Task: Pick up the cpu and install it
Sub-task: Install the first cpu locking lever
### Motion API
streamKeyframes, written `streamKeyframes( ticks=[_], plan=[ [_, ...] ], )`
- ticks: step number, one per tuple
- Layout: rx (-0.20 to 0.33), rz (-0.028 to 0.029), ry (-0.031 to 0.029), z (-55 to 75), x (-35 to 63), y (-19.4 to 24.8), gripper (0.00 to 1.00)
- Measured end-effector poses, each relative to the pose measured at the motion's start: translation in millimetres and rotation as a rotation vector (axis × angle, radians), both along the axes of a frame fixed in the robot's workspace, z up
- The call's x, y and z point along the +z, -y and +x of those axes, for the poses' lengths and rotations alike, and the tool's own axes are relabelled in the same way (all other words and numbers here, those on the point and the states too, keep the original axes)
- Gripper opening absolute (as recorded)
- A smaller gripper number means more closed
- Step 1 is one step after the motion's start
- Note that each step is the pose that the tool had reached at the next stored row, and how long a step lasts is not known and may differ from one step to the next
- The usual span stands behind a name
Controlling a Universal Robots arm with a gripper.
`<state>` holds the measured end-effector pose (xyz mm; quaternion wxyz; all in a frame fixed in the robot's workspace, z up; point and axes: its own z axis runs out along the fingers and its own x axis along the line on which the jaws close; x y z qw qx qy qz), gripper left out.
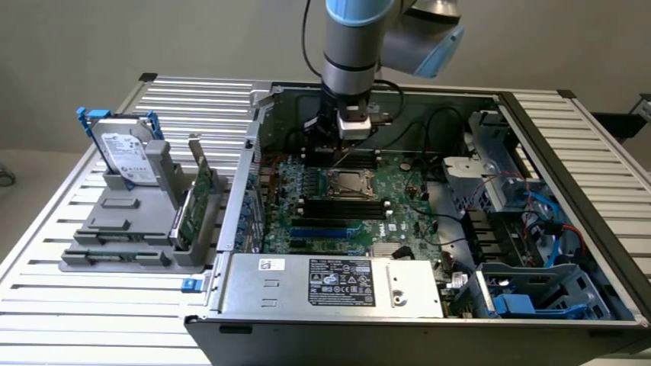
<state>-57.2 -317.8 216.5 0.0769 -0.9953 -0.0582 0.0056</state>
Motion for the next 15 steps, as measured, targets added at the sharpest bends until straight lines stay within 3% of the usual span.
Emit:
streamKeyframes(
  ticks=[5, 15],
  plan=[
    [-0.001, 0.004, -0.0075, -3.7, 4.8, 0.0, 0.11],
    [-0.001, 0.0024, -0.0081, -3.8, 1.6, 0.6, 0.11]
  ],
)
